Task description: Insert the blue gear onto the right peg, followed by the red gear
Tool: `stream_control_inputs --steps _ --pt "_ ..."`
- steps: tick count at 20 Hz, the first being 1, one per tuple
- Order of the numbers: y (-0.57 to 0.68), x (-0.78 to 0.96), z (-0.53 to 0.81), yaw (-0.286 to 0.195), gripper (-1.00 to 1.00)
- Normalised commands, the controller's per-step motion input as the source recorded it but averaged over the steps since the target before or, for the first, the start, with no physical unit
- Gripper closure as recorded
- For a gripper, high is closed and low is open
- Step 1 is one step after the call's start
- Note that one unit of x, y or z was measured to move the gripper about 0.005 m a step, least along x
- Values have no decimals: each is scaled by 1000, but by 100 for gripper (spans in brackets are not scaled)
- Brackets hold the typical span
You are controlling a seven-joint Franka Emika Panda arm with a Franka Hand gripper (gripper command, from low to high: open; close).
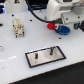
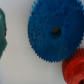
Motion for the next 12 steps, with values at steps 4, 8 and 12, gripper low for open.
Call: stream_control_inputs --steps 4,8,12 --pt "-32 -106 -176 0 -100" --pt "-92 -109 -212 0 -100" --pt "-41 -186 -268 0 -100"
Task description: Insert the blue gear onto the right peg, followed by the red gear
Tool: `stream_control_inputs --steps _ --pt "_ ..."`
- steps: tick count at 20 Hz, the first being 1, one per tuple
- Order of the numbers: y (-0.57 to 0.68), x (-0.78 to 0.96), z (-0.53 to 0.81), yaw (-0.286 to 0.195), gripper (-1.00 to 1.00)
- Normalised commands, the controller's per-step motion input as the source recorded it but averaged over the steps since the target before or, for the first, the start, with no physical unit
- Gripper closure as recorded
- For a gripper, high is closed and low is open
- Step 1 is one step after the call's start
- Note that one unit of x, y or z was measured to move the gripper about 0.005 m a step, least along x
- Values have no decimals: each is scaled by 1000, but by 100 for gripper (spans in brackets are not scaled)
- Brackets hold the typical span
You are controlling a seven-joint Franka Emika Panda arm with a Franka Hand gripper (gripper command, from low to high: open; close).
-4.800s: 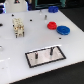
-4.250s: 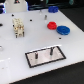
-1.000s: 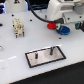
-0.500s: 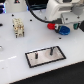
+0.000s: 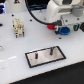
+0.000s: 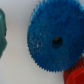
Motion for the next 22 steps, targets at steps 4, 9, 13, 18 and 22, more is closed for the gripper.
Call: stream_control_inputs --steps 4,9,13,18,22 --pt "-4 -301 -353 0 -100" --pt "-17 -293 -357 0 100" --pt "0 -81 -56 0 -100" --pt "-37 -294 -71 0 100" --pt "-39 -369 -126 0 100"
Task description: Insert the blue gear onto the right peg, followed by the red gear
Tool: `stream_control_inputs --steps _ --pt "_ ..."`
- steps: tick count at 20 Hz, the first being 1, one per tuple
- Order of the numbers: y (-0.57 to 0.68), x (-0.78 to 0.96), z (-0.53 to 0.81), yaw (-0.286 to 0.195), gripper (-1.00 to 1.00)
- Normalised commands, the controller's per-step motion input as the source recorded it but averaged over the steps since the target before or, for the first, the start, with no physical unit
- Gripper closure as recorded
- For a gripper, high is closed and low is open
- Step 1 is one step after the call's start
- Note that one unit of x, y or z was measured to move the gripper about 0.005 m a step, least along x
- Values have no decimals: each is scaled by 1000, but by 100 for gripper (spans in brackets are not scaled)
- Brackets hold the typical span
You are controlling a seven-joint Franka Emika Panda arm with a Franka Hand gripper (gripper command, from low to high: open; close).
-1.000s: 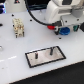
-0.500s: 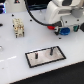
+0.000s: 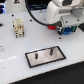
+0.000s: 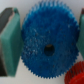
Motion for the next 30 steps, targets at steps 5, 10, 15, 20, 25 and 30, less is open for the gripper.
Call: stream_control_inputs --steps 5,10,15,20,25,30 --pt "-64 -36 146 0 100" --pt "-106 240 437 0 100" --pt "-256 354 476 0 100" --pt "-427 531 557 0 100" --pt "-474 568 518 0 100" --pt "-430 631 441 0 100"
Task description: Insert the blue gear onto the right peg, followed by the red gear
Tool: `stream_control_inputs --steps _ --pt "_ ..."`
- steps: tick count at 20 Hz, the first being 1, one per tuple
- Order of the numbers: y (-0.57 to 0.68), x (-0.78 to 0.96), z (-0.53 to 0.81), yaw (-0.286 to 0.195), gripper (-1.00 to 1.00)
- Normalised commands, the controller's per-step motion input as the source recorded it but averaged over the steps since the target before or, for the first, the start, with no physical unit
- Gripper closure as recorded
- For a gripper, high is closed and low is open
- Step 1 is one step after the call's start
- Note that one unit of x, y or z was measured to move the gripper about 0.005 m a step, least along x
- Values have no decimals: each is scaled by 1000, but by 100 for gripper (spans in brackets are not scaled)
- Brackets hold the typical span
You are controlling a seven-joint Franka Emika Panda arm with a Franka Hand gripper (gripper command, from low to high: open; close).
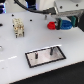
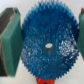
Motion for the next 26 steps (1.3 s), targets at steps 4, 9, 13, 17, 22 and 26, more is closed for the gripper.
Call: stream_control_inputs --steps 4,9,13,17,22,26 --pt "-393 683 378 0 100" --pt "-355 762 235 0 100" --pt "-297 799 151 0 100" --pt "-206 778 32 0 100" --pt "-32 668 8 0 100" --pt "-43 378 -135 0 100"
